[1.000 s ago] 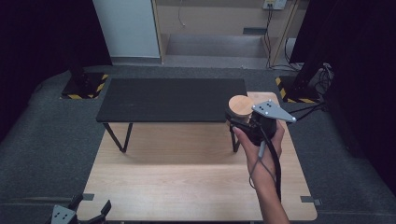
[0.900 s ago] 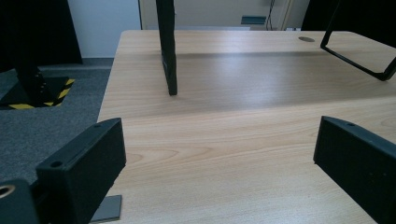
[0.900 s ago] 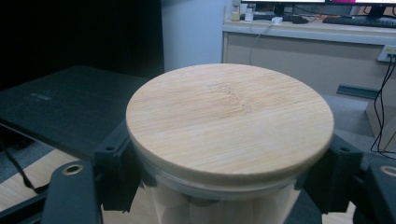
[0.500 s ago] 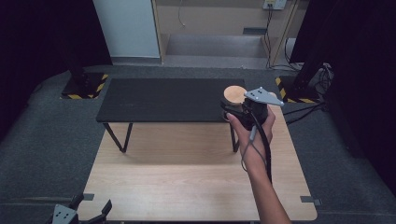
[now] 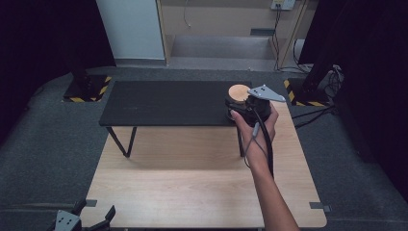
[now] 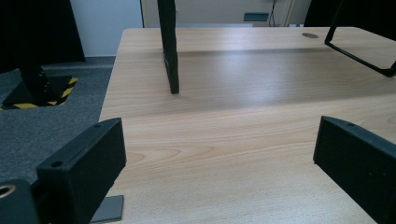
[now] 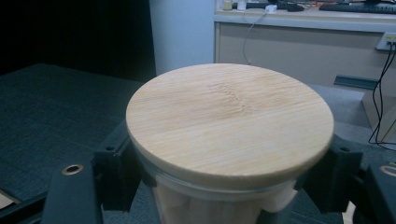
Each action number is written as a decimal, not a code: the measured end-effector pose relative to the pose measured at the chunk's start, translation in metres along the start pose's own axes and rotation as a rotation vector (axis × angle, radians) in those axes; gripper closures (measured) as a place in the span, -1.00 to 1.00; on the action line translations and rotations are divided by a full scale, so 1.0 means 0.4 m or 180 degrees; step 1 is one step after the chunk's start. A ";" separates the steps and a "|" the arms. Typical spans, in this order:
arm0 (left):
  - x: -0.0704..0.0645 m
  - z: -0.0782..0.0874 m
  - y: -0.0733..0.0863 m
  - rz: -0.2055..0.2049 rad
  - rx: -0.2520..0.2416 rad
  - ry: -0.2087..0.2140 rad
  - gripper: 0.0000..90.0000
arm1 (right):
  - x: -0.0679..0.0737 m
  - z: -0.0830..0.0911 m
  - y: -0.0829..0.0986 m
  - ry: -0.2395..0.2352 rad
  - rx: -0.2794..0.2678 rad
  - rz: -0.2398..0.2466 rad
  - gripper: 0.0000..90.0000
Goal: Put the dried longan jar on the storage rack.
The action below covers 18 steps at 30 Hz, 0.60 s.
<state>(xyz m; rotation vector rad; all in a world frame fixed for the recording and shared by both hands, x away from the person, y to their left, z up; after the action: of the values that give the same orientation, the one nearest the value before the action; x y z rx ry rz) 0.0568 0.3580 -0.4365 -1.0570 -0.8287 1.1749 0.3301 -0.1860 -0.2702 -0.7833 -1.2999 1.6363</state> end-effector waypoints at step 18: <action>0.004 -0.004 0.006 0.0025 0.0006 -0.0007 -0.97 | -0.010 -0.042 -0.001 0.0063 0.0098 -0.0015 -0.43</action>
<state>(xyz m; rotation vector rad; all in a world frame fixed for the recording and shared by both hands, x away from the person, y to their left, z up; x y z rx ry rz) 0.0578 0.3594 -0.4395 -1.0586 -0.8255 1.1835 0.3464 -0.1827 -0.2742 -0.7754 -1.2589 1.6371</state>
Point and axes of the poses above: each handheld gripper's, and its own axes: z roughly backward along the jaws, y roughly out of its underside, x roughly to its left, the point moved 1 cm from there along -z, roughly forward along the jaws, and after that the axes turned 2 degrees about -z, right-handed, at the moved point
